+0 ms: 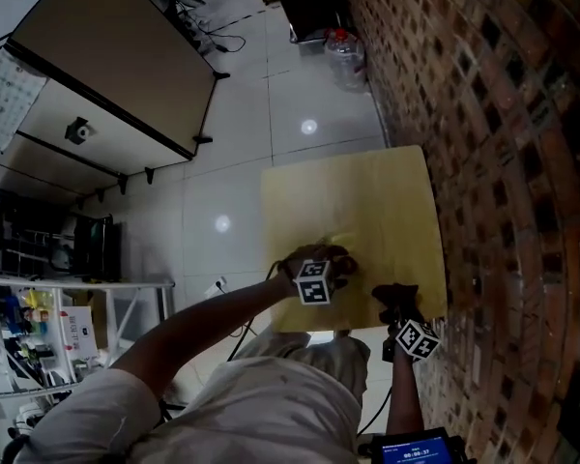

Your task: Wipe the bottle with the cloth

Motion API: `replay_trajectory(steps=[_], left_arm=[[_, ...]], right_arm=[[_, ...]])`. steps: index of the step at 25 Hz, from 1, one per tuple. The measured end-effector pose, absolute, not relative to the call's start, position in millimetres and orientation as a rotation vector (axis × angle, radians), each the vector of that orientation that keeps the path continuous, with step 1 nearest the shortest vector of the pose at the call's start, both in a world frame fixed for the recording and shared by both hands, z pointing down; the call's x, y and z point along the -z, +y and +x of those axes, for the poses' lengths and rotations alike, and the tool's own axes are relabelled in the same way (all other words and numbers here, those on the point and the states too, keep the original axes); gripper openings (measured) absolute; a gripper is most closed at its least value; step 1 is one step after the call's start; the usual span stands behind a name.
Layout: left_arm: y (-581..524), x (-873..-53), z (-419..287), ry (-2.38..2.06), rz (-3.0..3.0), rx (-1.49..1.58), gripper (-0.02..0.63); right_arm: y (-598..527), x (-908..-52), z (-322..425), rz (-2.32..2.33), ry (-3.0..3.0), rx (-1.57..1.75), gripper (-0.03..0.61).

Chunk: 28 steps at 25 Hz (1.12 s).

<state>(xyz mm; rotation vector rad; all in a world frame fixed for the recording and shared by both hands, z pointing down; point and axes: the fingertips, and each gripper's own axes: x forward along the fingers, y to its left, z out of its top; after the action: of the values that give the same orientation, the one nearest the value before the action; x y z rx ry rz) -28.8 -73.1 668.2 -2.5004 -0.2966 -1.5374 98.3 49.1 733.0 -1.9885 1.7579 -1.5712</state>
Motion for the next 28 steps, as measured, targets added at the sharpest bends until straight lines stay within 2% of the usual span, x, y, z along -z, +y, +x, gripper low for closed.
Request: replay_trajectory(steps=[7, 11, 15, 17, 21, 28], left_arm=[[-69.5, -671.4, -32.0, -0.371, -2.461, 1.53, 0.281], [-65.2, -679.1, -28.9, -0.353, -2.402, 1.579, 0.249], [-70.3, -678.9, -26.5, -0.307, -2.404, 1.615, 0.216], [-72.5, -677.4, -26.9, -0.292, -2.424, 1.62, 0.193], [-75.1, -676.1, -26.1, -0.242, -2.484, 1.628, 0.19], [-77.8, -674.8, -25.4, -0.178, -2.55, 1.618, 0.187]], right_arm=[[4.7, -687.2, 33.1, -1.801, 2.097, 1.375, 0.077], [-26.6, -686.3, -11.5, -1.723, 2.322, 1.283, 0.077], [-50.4, -689.1, -25.3, -1.702, 2.358, 1.253, 0.077], [-58.0, -695.1, -24.1, -1.719, 2.337, 1.273, 0.077], [-62.1, -722.0, -17.9, -1.769, 2.28, 1.351, 0.077], [-55.1, -798.3, -23.9, -1.905, 2.232, 1.731, 0.077]])
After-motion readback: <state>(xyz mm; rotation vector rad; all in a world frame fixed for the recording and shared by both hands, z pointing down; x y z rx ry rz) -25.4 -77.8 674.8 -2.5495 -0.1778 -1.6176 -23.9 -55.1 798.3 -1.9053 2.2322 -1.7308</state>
